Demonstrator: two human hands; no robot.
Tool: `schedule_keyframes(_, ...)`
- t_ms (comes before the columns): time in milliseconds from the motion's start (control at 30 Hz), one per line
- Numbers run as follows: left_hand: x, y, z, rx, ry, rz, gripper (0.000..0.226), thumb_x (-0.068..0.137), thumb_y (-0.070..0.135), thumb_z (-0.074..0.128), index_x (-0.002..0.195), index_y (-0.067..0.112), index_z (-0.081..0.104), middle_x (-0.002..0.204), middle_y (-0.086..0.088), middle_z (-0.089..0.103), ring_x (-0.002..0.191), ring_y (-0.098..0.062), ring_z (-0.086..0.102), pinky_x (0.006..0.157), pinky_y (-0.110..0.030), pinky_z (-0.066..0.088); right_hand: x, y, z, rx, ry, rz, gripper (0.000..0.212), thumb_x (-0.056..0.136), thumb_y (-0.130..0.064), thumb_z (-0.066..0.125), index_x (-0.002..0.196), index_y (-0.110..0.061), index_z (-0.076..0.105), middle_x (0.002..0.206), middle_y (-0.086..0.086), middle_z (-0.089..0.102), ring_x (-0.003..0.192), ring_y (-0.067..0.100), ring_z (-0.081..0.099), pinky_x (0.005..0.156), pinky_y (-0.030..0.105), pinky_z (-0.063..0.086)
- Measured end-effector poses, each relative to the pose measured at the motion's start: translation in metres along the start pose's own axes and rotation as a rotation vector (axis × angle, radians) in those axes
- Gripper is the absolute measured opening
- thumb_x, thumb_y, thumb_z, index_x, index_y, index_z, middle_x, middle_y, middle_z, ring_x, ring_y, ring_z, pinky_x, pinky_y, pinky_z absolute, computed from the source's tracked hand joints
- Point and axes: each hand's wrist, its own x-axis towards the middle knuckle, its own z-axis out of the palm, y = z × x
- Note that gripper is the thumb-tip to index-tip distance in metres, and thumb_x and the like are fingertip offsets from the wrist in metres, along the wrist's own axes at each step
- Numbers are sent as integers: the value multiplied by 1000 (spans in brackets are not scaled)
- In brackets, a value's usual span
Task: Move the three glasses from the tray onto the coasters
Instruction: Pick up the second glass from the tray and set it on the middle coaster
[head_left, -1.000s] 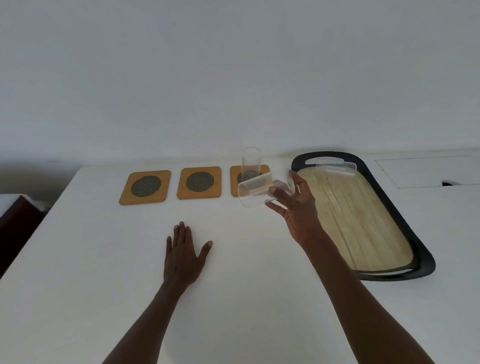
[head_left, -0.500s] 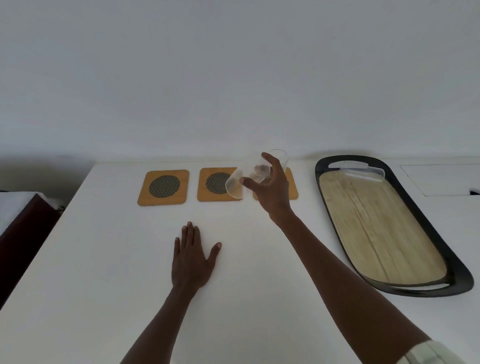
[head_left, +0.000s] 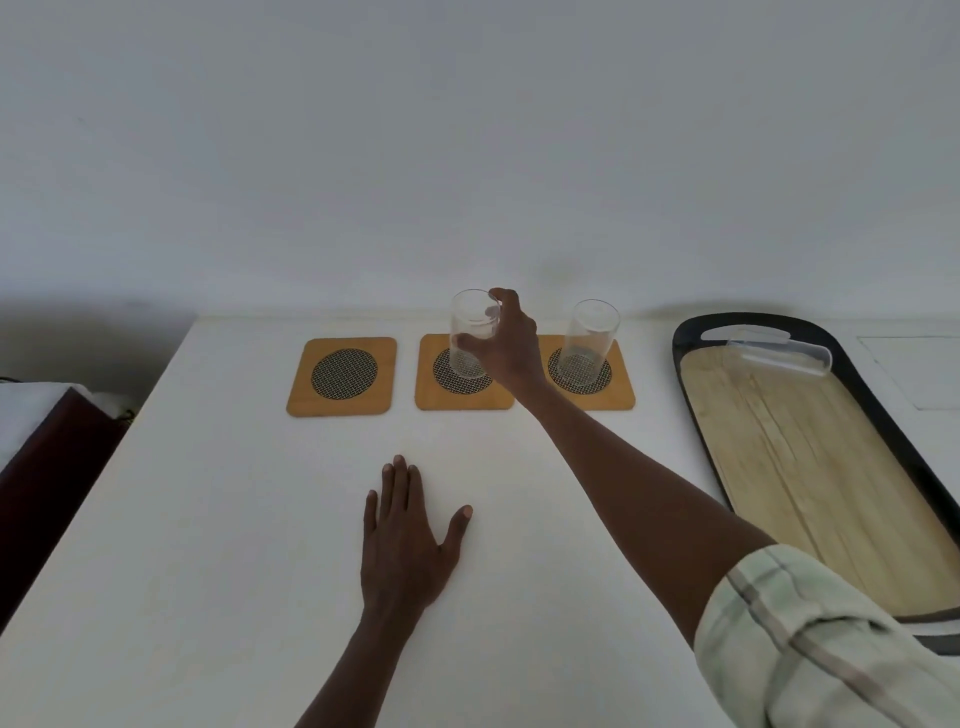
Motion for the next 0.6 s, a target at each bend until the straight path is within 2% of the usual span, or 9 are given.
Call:
schedule_keyframes(167, 1, -1, 0, 7, -15, -8, 97, 87, 80, 19, 157, 14, 12, 167, -3, 6, 154, -16, -1, 126, -42, 11, 9, 7, 14, -40, -32, 27, 81, 73, -29, 83, 141, -13, 41, 130, 10, 61, 120, 28, 52, 86, 30, 40)
schedule_keyframes(333, 1, 1, 0, 4, -31, -20, 98, 86, 82, 17, 158, 15, 10, 167, -1, 2, 154, -15, -4, 126, -42, 9, 7, 10, 20, -58, -29, 19, 83, 72, -32, 84, 141, -12, 41, 131, 13, 61, 120, 30, 56, 96, 39, 48)
schedule_keyframes(600, 1, 1, -1, -1, -33, -28, 100, 84, 83, 14, 158, 16, 9, 167, 0, 2, 154, -15, -3, 126, -42, 9, 7, 11, 25, -82, -3, 30, 81, 72, -37, 83, 138, -15, 40, 131, 9, 60, 118, 28, 57, 86, 35, 44)
